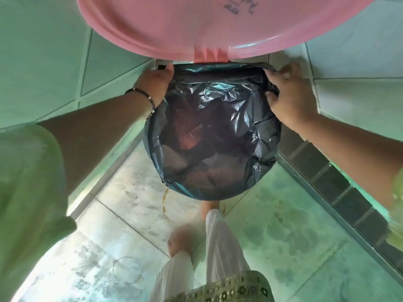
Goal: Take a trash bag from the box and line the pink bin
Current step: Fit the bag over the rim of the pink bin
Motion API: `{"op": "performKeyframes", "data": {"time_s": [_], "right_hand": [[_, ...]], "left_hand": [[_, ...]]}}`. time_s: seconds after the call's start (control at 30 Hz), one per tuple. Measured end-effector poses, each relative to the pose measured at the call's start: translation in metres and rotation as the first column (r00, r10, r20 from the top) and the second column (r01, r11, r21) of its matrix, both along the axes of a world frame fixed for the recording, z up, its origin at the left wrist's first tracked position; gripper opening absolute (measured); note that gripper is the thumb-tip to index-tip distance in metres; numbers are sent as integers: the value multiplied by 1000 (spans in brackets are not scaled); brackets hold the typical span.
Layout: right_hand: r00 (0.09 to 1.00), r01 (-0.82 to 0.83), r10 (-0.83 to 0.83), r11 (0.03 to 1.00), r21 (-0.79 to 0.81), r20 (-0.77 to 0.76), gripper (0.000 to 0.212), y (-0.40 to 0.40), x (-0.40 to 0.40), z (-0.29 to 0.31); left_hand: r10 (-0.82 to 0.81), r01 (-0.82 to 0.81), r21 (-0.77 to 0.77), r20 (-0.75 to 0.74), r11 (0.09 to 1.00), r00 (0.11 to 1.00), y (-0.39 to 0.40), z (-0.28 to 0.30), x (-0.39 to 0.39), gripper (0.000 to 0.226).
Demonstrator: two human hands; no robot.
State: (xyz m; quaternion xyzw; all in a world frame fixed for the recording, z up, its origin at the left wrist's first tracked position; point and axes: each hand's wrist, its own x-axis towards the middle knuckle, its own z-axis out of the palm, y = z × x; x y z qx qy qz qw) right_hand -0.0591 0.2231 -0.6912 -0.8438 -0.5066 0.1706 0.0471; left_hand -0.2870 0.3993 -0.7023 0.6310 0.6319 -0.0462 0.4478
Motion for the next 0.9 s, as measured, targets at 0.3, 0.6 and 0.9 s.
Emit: {"op": "performKeyframes", "data": {"time_s": [0.3,0.6,0.9], "right_hand": [[959,-278,244,907,-316,-142,61,-39,18,-13],[953,-303,218,725,-619,-211,64,-147,-7,-17],[967,9,-101,930,-367,-234,34,-151,-71,25]], "left_hand": [[392,-417,-274,-141,867,909,-28,-15,-57,77],[558,-519,-565,-121,642,821,-77,-15,-117,36],[149,-149,19,-260,989,954,-116,15,-118,32]]}}
